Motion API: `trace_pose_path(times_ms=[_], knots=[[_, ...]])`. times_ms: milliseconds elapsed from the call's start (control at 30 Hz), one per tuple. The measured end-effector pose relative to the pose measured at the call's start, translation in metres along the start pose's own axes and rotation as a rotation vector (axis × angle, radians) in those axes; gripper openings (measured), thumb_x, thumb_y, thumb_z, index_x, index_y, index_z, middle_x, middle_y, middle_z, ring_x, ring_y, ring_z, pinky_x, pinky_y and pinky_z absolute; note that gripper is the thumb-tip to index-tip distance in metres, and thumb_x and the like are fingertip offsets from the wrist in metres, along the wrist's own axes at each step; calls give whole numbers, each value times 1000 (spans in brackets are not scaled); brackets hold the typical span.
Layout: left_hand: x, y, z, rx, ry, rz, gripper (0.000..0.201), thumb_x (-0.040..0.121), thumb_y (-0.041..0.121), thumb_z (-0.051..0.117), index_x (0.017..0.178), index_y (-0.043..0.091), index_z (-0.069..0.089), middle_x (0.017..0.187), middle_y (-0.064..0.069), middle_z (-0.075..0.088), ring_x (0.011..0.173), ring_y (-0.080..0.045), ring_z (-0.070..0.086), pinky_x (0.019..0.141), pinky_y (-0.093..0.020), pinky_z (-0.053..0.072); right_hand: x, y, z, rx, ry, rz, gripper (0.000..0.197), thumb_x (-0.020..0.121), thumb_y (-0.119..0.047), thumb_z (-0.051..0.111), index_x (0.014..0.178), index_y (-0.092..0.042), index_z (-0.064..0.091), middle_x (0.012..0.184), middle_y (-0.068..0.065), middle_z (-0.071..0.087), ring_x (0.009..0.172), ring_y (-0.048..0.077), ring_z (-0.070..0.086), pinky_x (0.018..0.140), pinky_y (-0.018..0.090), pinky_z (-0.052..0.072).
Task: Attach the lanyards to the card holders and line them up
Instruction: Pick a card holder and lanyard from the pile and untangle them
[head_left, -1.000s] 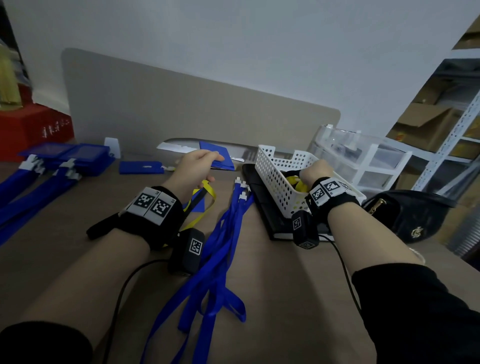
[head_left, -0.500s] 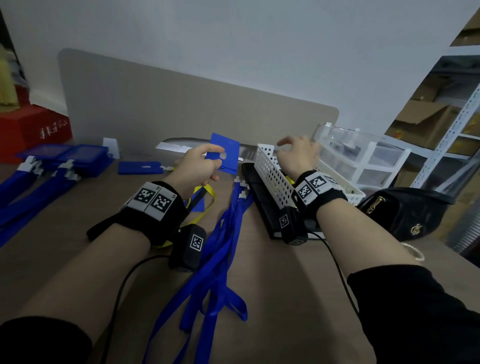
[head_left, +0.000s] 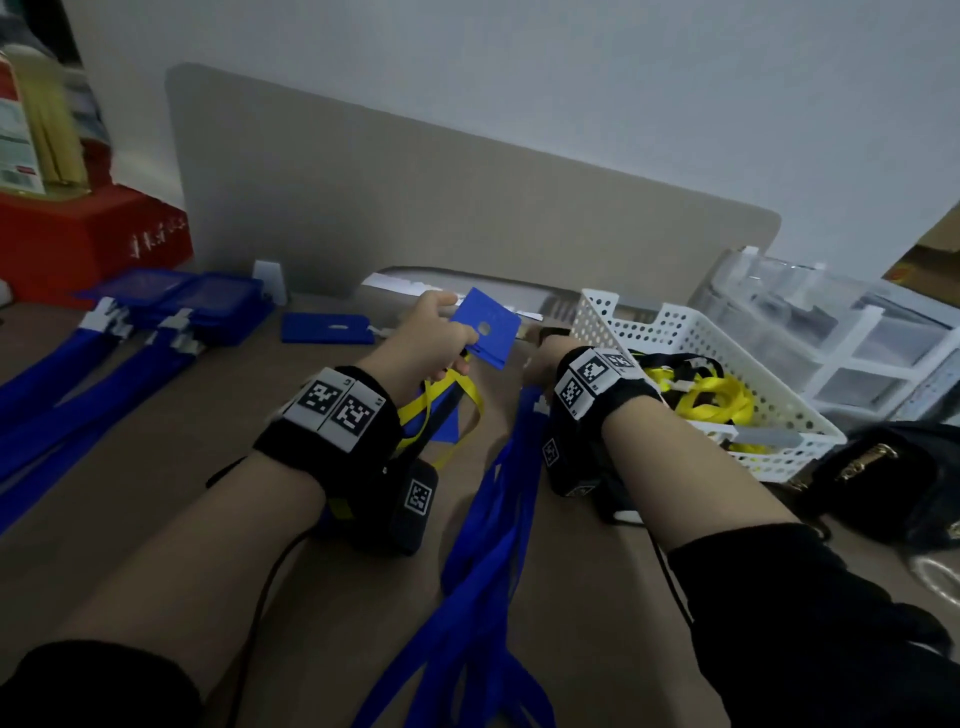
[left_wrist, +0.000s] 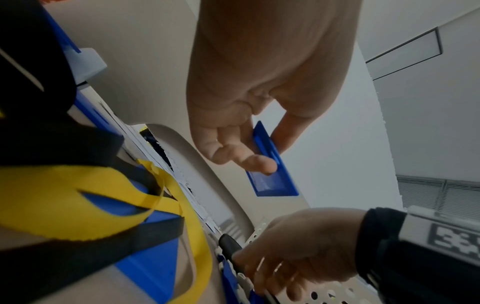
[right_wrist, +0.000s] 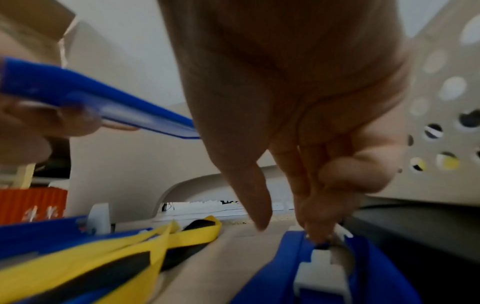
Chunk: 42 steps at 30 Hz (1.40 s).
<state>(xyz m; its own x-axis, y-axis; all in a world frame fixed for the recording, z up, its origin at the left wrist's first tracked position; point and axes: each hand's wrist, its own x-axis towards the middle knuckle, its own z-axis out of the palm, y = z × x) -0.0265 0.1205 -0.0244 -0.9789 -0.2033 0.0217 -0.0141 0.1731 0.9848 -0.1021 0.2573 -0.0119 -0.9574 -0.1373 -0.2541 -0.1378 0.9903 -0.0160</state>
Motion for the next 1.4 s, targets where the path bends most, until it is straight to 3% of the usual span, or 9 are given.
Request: trace_pose_path(times_ms=[67,233,367,567,700,867,1067,1200,1400], knots=[[4,-1,-1,11,-7,-3,50,92,10,51,138,18,34,94,-1,53,54,-11,55,49,-27,36,-3,4,2,-116,-44,-47,18,96,-20,52,110,-12,62,117,9,58,116,23,54,98,41,43],[5,-2,-3,6,-28,-34,45,92,10,51,134,20,37,93,-4,56,55,-12,55,48,-26,35,7,6,14,-138,-65,-33,33,97,-22,51,126,-6,58,126,14,60,119,31,56,95,40,45],[2,-2,-8,6,-27,-32,47,92,7,50,136,20,37,91,-6,55,56,-13,55,47,-25,35,7,-2,9,-80,-175,60,40,101,-27,45,132,-3,53,113,11,57,103,21,50,75,27,46],[-11,4,-18,37,-15,17,47,91,7,46,133,29,40,86,-7,55,55,-15,55,50,-26,36,13,8,1,380,206,13,17,85,-10,52,93,-2,64,89,14,66,83,28,64,71,34,53],[-26,7,-22,79,16,56,25,91,6,42,108,17,58,87,4,53,51,-13,52,49,-24,32,3,5,-6,870,276,-144,14,87,-9,50,73,-9,52,74,15,59,65,27,56,58,32,46],[-46,8,-29,144,56,94,19,92,9,45,95,14,63,76,3,52,51,-14,53,48,-22,34,-39,-12,-8,1401,186,-374,17,99,-6,40,85,-9,48,73,8,59,58,17,54,52,25,47],[-71,2,-38,312,48,124,19,94,9,48,102,15,64,69,-2,57,52,-13,58,35,-11,33,-75,-38,13,1639,55,-467,17,102,-15,41,87,-17,49,85,0,67,68,10,61,61,23,44],[-82,2,-46,374,105,192,20,96,13,47,108,15,64,85,0,62,53,-16,62,45,-17,42,-90,-52,24,1774,-23,-503,16,103,-12,37,90,-13,46,72,2,54,41,8,51,39,18,39],[-86,1,-52,417,167,254,24,96,20,46,89,15,68,74,5,66,56,-18,62,63,-29,49,-96,-69,37,1590,-48,-551,17,100,-7,35,92,-16,47,62,0,45,37,5,30,34,17,22]])
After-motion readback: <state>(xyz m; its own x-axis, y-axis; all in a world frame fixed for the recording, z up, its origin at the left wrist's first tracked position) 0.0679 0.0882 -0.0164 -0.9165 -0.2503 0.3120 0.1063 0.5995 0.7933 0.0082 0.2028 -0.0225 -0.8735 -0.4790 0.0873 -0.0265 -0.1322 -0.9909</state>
